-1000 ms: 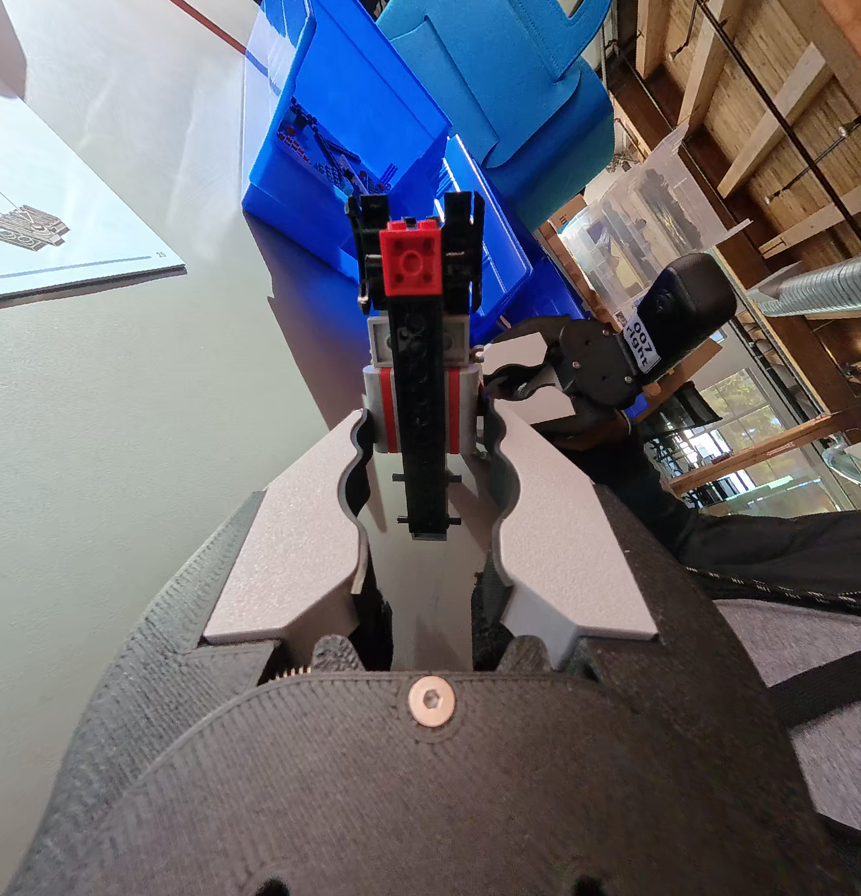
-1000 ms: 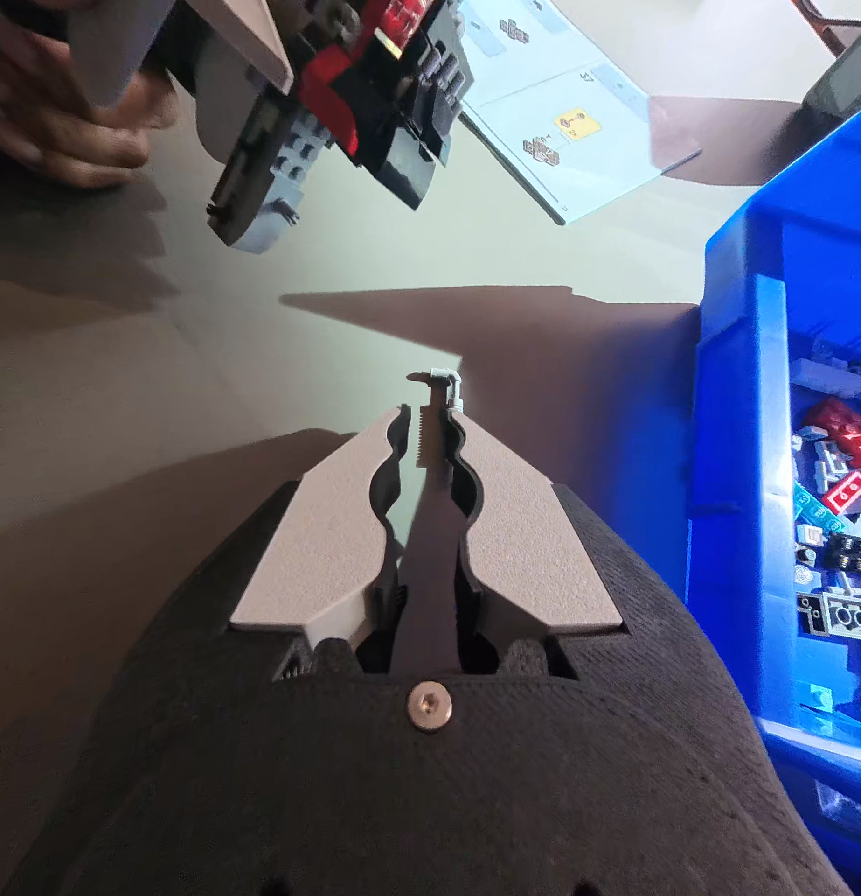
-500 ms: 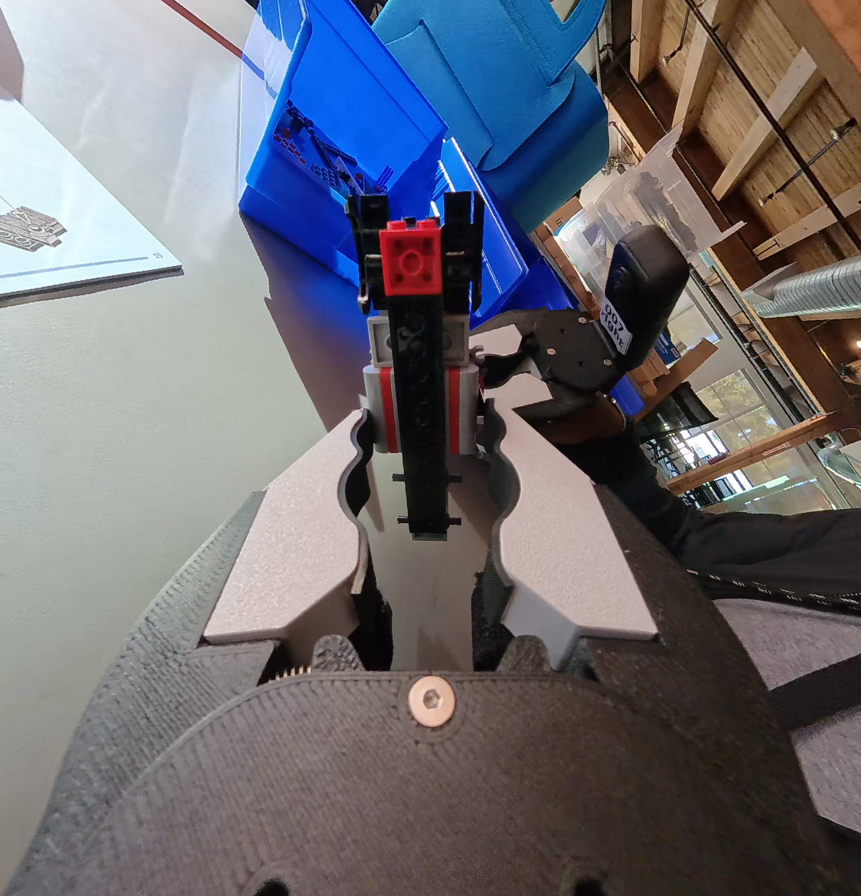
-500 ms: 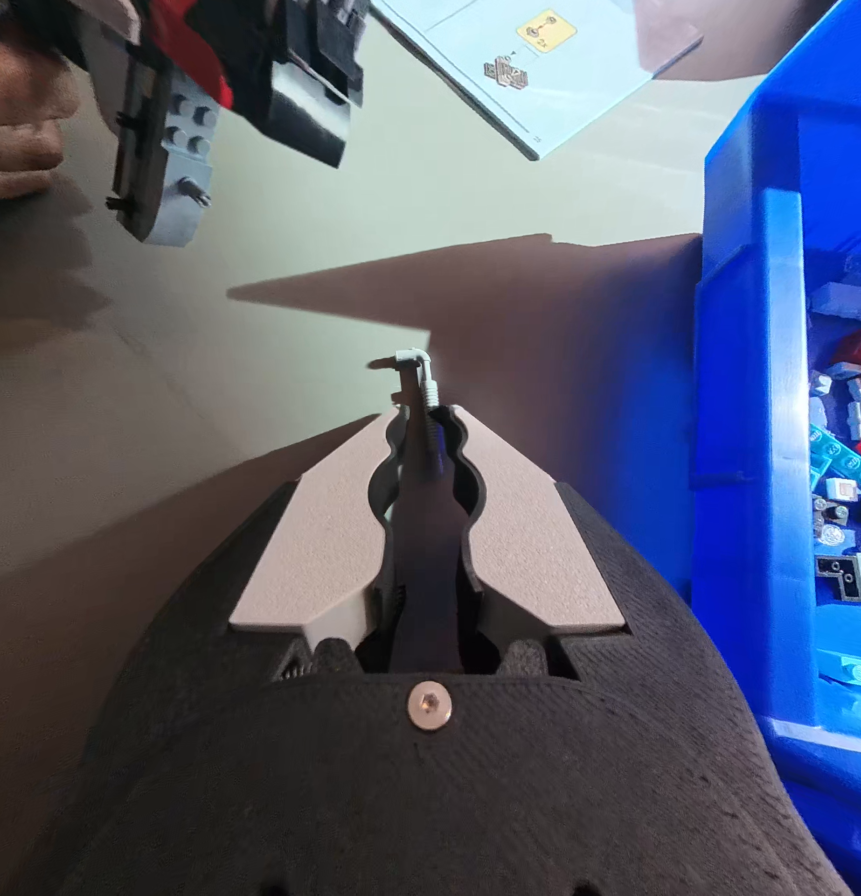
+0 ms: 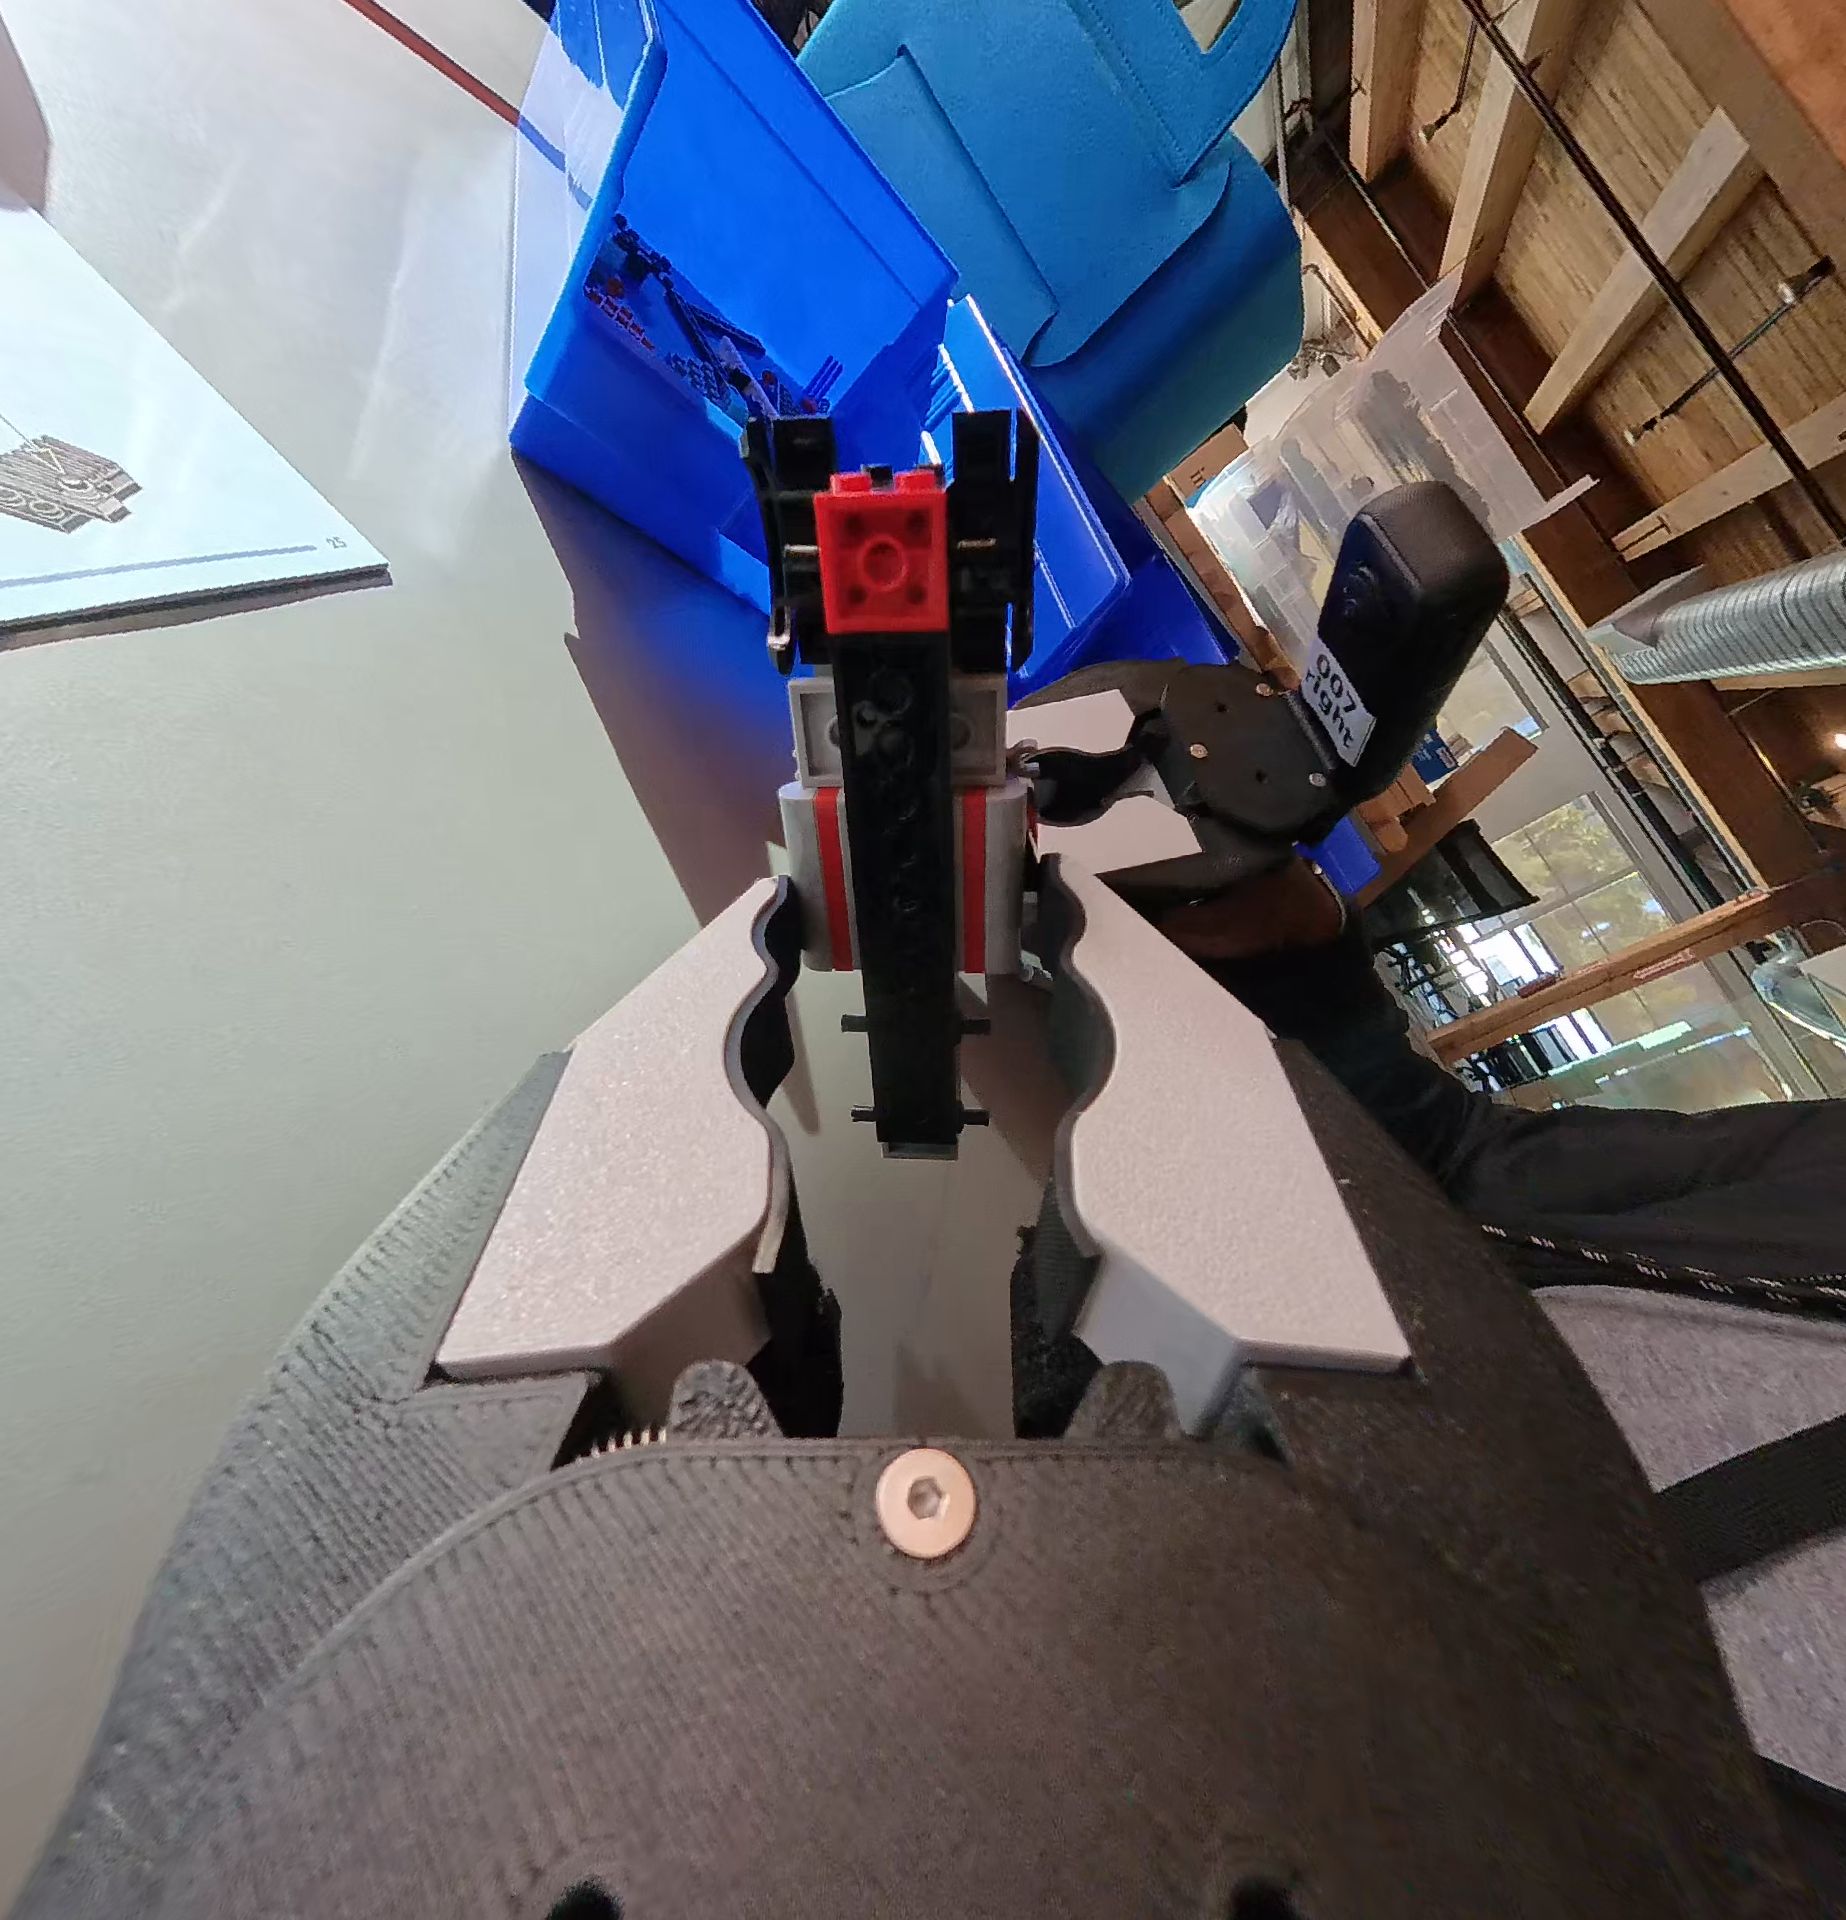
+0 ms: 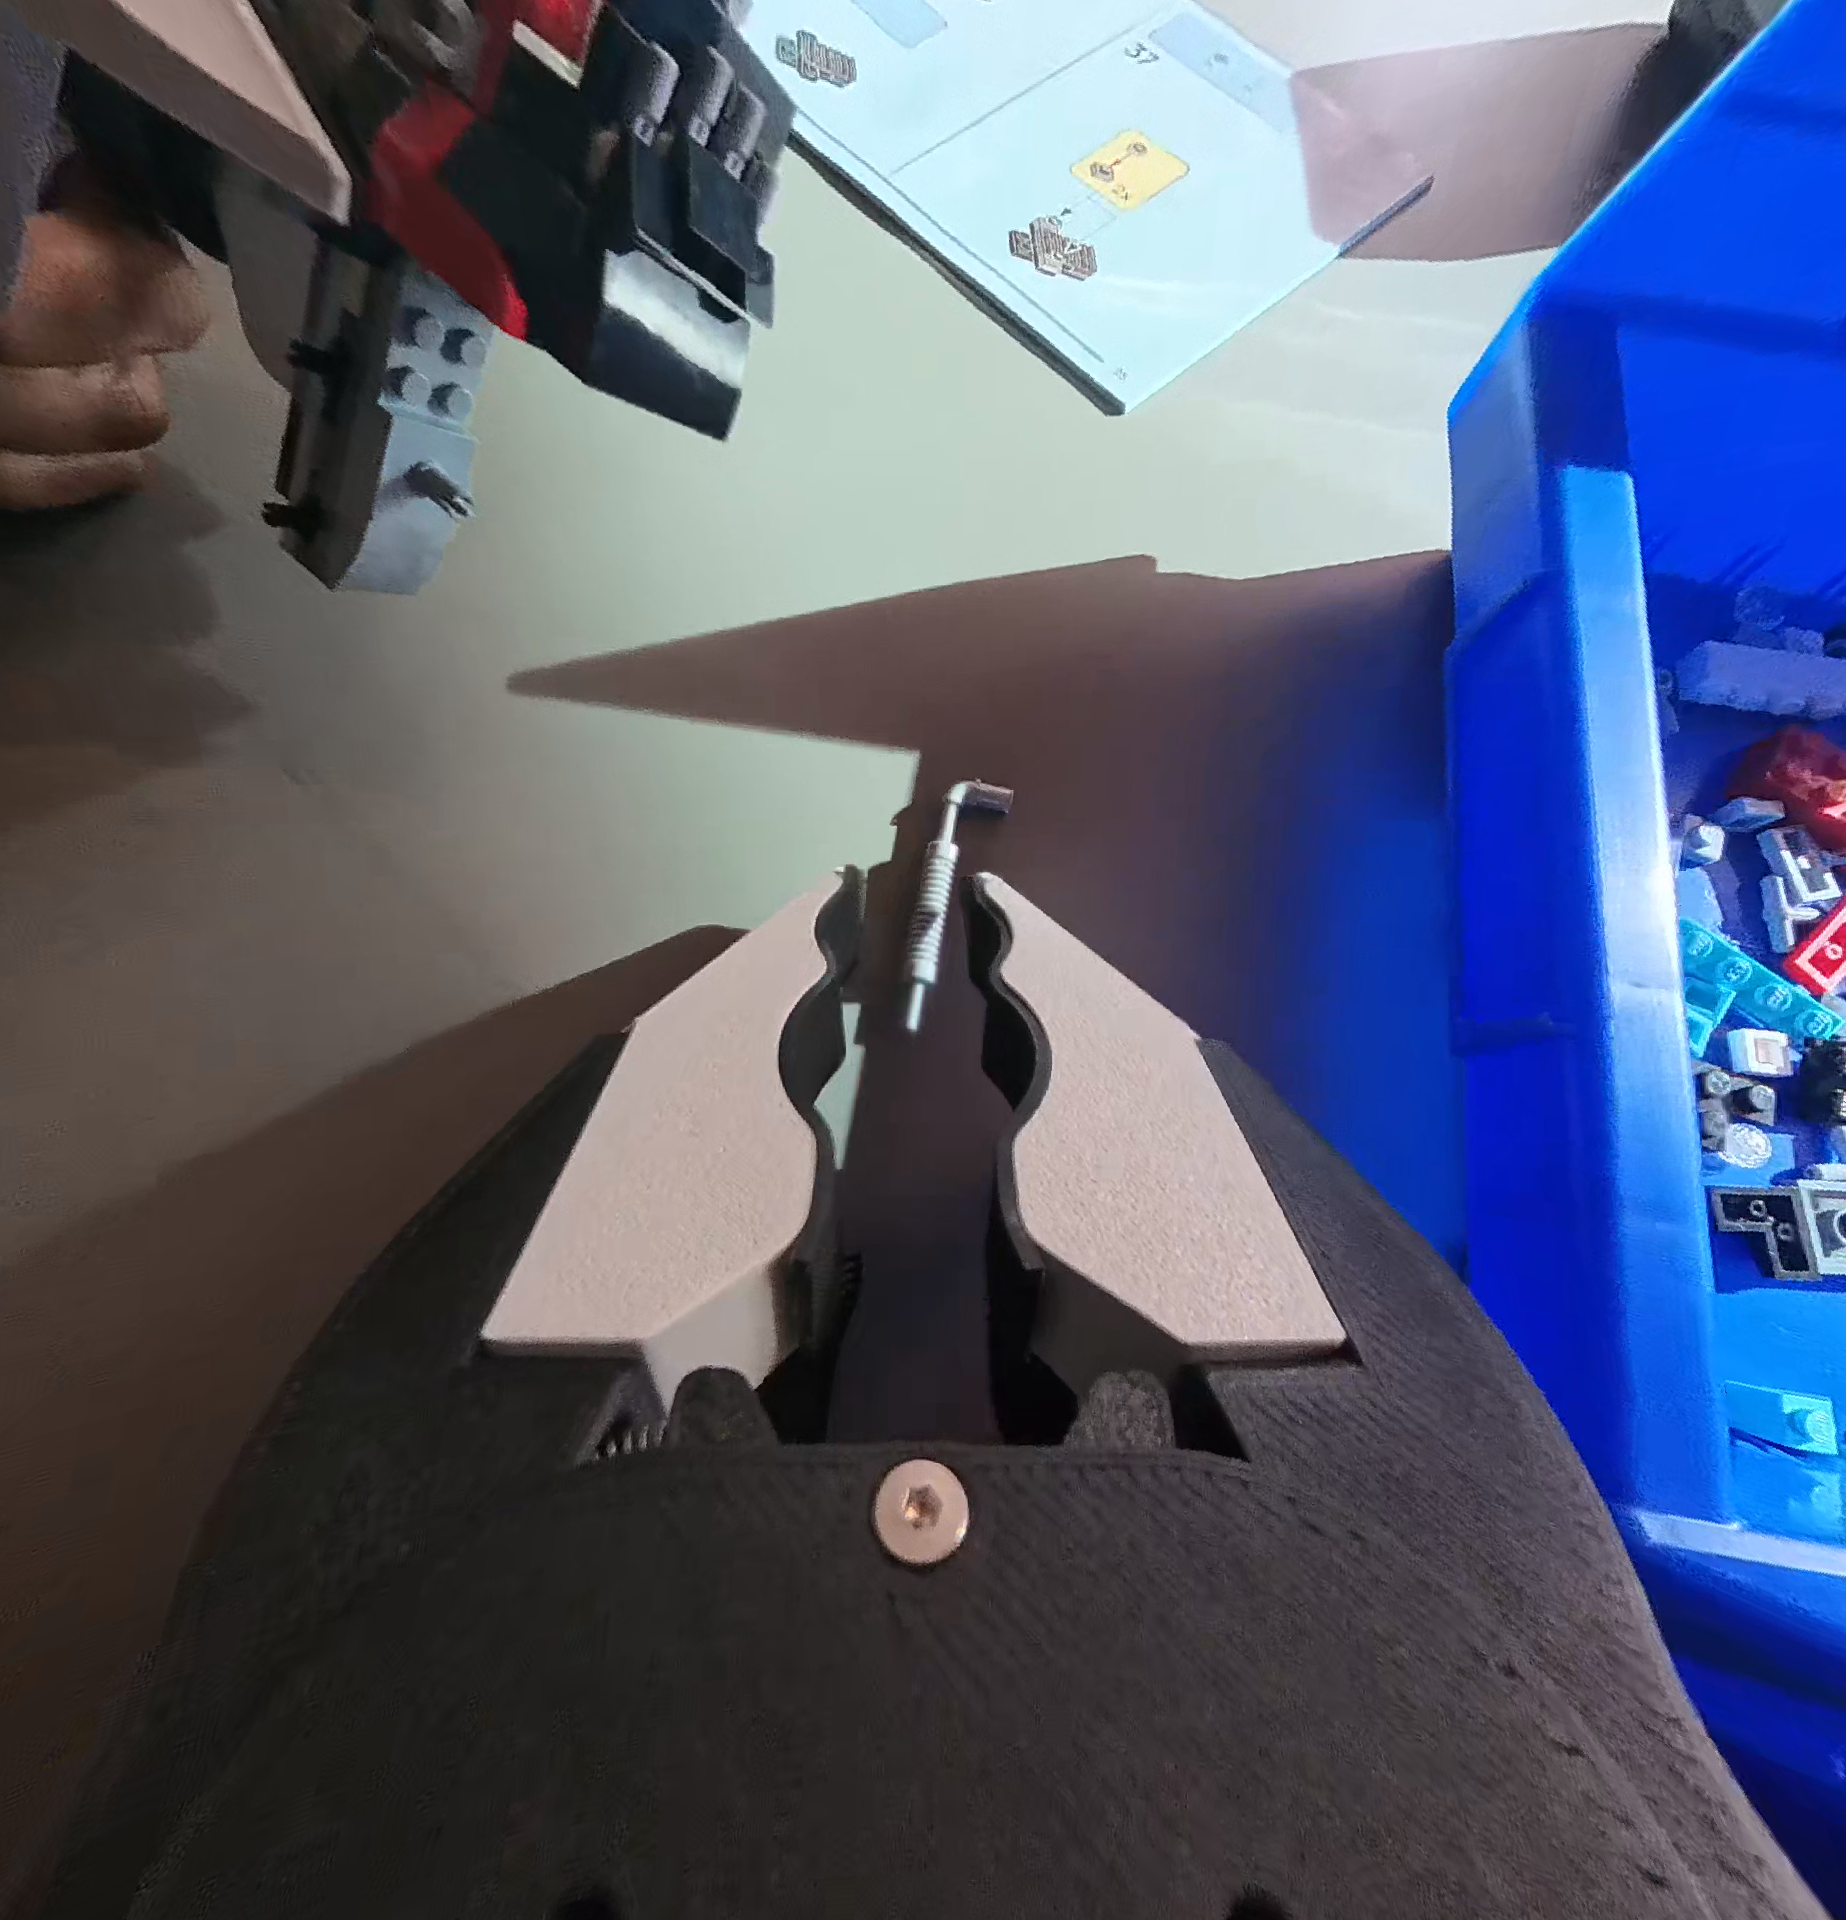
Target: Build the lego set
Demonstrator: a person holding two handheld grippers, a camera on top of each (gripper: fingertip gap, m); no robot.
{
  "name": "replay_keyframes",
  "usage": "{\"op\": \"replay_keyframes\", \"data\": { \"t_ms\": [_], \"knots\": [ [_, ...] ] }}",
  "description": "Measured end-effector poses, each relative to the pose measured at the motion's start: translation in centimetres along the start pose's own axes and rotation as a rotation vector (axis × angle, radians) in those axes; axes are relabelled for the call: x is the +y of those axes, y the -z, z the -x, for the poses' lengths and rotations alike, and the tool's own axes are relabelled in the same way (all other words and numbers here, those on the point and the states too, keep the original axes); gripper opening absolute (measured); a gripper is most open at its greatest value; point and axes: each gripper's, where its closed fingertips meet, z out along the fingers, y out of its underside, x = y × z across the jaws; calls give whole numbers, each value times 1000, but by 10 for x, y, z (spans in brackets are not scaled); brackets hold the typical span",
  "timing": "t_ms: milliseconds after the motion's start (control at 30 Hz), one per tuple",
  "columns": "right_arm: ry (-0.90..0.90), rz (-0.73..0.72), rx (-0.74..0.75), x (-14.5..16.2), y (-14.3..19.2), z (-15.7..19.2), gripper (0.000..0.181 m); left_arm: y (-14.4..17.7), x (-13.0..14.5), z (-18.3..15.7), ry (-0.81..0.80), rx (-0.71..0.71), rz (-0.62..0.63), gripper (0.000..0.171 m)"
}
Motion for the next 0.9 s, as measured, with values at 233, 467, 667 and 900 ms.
{"op": "replay_keyframes", "data": {
  "t_ms": [233, 467, 667, 900],
  "knots": [
    [43, 61, 68, 0, -12, -2, 17, -1, 2, -1, 3, 4, 13, 47],
    [40, 87, 50, -1, -17, -6, 9, -2, 5, -2, 10, 14, 38, 47],
    [-24, -105, -243, -55, 16, 28, 8, -3, 6, -2, 39, 44, 62, 47],
    [-2, -191, -429, -112, 39, 48, 8, -15, -6, 5, 37, 78, 106, 47]
  ]
}}
